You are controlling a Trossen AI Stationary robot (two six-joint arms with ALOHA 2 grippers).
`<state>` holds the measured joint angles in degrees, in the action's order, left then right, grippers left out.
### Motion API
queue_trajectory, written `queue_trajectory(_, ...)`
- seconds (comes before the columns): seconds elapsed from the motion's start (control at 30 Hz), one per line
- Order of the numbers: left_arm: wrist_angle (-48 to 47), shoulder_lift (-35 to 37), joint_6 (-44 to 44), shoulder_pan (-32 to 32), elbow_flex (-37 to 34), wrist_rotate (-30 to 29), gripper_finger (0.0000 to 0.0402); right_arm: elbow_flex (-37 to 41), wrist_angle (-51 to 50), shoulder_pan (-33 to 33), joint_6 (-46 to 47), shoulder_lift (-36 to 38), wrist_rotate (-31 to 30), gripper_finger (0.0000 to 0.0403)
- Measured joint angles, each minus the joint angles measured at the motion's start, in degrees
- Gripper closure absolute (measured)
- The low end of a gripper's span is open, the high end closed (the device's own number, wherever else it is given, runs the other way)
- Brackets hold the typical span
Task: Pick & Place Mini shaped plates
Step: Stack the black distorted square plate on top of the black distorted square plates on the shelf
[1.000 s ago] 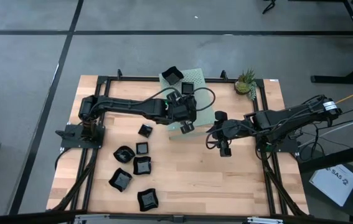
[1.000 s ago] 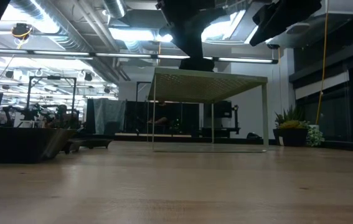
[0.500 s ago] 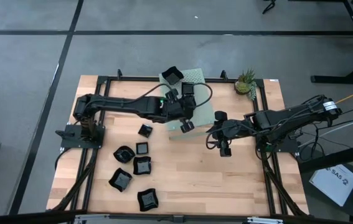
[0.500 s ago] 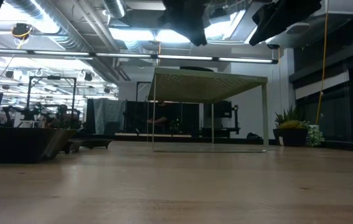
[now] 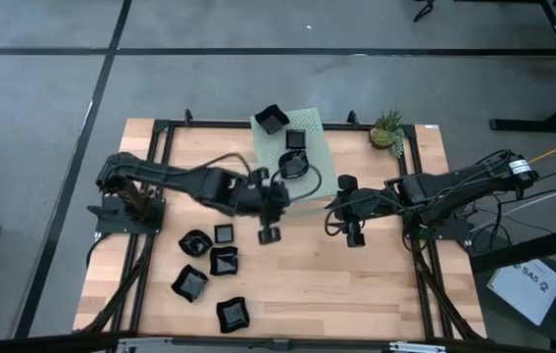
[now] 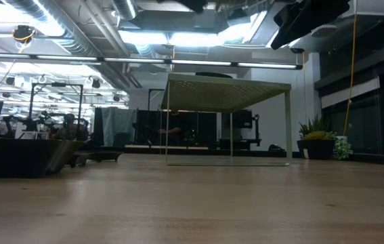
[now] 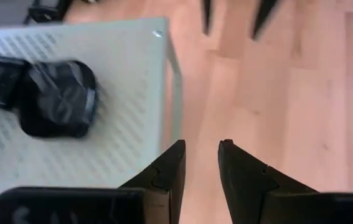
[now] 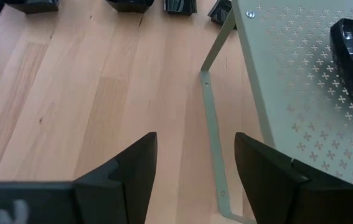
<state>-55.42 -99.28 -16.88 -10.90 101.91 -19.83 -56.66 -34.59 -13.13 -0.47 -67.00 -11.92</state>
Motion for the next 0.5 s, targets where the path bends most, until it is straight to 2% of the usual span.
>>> queue_trajectory(0.23,-6.47,1.24,-11.8,-7.01,0.0,0.38,0.0316,0.0,0.57,0.0,-0.5,0.0,0.0,0.0191)
queue_trajectory(0.5,-14.05,1.24,-25.25,-14.55,0.0,4.02,0.0319,0.0,1.31,0.0,-1.36,0.0,0.0,0.0191)
